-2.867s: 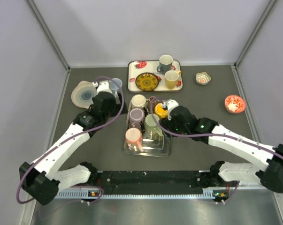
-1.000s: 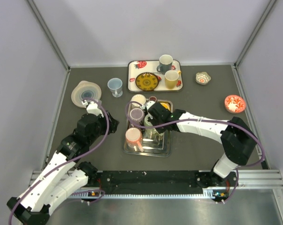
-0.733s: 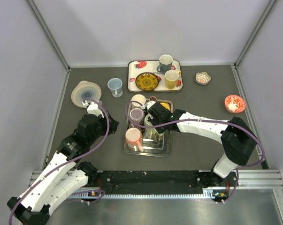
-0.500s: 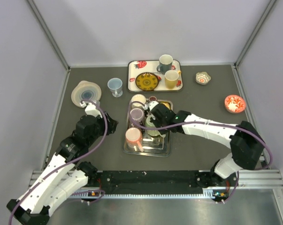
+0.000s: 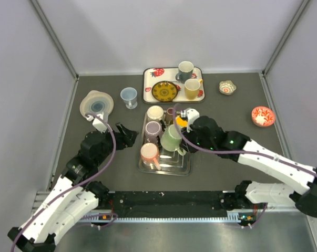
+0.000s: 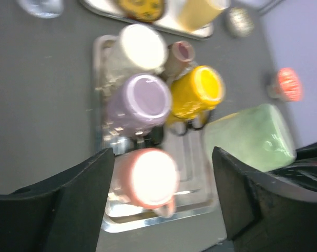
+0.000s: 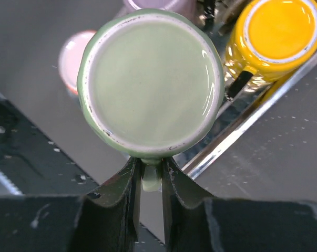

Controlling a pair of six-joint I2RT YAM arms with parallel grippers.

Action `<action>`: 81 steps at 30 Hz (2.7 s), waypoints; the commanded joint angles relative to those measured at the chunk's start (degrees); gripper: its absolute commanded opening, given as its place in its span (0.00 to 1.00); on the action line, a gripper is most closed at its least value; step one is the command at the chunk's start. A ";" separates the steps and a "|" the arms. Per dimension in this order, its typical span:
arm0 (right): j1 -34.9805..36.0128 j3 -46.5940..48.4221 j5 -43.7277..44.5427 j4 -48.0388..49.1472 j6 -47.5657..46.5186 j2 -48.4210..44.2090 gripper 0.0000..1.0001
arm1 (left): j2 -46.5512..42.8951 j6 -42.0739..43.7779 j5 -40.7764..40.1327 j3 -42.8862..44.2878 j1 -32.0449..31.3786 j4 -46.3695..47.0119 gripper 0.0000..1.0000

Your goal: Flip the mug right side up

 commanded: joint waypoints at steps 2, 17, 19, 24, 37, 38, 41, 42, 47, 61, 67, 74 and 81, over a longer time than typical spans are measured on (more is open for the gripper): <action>-2.88 -3.20 -7.40 18.34 13.12 -11.79 0.00 | -5.47 -2.59 16.79 -5.34 0.09 21.42 0.99; -12.56 -17.09 -21.12 62.75 37.57 -16.65 0.00 | -0.48 -20.26 37.12 -16.06 0.00 54.23 0.96; -12.64 -17.97 -21.91 66.70 39.59 -15.42 0.00 | 2.41 -21.23 38.52 -15.98 -0.09 56.78 0.95; -12.65 -18.85 -23.23 70.67 42.24 -13.57 0.00 | 4.88 -21.76 37.30 -15.89 -0.88 62.05 0.95; -12.73 -20.17 -25.34 76.92 45.84 -9.27 0.00 | 18.86 -24.04 36.87 -9.92 -4.57 74.45 0.89; -12.56 -20.43 -25.34 77.10 45.93 -9.09 0.00 | 19.30 -24.22 36.43 -9.83 -4.66 75.06 0.88; -12.64 -21.31 -25.69 77.62 46.37 -8.91 0.00 | 20.79 -24.40 34.84 -8.69 -4.75 76.30 0.86; -12.64 -21.57 -25.78 78.15 46.72 -8.83 0.00 | 21.67 -24.74 34.58 -8.08 -4.75 76.65 0.84; -12.64 -23.24 -26.04 79.12 47.08 -8.74 0.00 | 23.61 -26.33 32.29 -7.37 -4.75 80.52 0.77; -12.56 -25.44 -27.62 79.03 46.11 -8.82 0.00 | 27.83 -29.93 31.85 -5.35 -4.84 87.46 0.21; -12.56 -25.88 -28.06 76.40 44.71 -10.14 0.00 | 27.13 -30.11 31.06 -5.78 -4.84 84.94 0.00; -12.64 -21.93 -29.30 61.38 36.28 -13.57 0.46 | 21.87 -19.59 30.89 -3.14 -4.92 68.60 0.00; -12.56 -13.51 -27.98 43.55 26.96 -16.82 0.66 | 13.51 -7.36 21.76 -1.04 -4.92 52.95 0.00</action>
